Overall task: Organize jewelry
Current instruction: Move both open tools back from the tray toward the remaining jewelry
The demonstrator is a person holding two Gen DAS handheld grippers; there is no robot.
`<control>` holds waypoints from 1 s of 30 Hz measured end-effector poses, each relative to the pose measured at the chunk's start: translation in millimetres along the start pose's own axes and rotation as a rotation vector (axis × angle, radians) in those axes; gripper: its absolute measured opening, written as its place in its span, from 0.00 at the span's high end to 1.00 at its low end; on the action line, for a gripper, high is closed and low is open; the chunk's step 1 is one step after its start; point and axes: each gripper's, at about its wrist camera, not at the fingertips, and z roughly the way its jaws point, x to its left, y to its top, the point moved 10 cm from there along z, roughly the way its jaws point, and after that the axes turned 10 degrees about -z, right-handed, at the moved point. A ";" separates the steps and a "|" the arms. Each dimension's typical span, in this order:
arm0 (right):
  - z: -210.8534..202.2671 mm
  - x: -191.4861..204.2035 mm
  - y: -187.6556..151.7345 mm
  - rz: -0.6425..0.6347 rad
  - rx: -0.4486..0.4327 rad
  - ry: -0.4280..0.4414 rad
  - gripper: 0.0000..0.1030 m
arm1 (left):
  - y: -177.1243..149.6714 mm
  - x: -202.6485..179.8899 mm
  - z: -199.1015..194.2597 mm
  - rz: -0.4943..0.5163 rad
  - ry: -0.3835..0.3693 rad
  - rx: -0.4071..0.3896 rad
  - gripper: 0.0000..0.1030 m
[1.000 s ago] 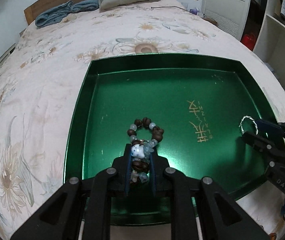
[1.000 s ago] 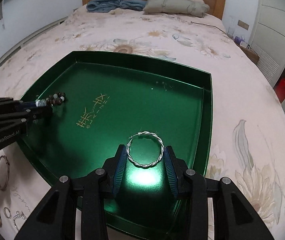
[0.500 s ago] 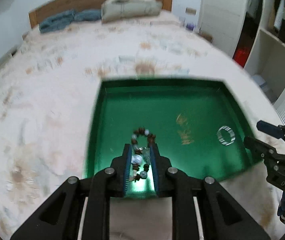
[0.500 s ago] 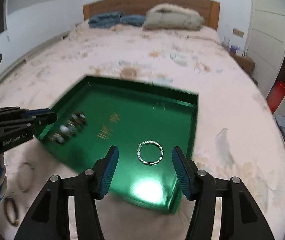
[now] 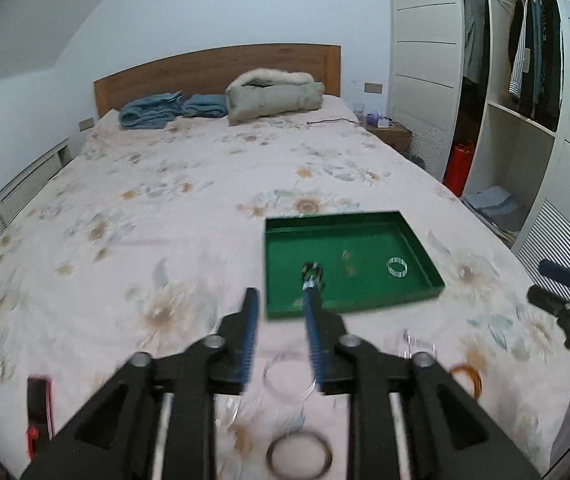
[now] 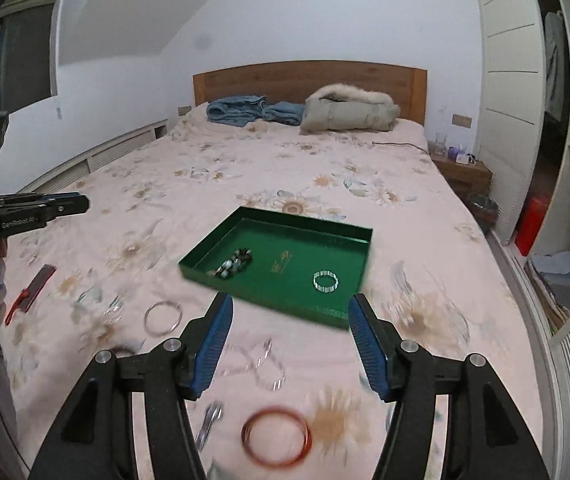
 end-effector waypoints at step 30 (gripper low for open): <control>-88.5 23.4 -115.0 0.074 0.042 -0.080 0.48 | -167.6 55.5 -73.5 -0.182 0.086 0.052 0.61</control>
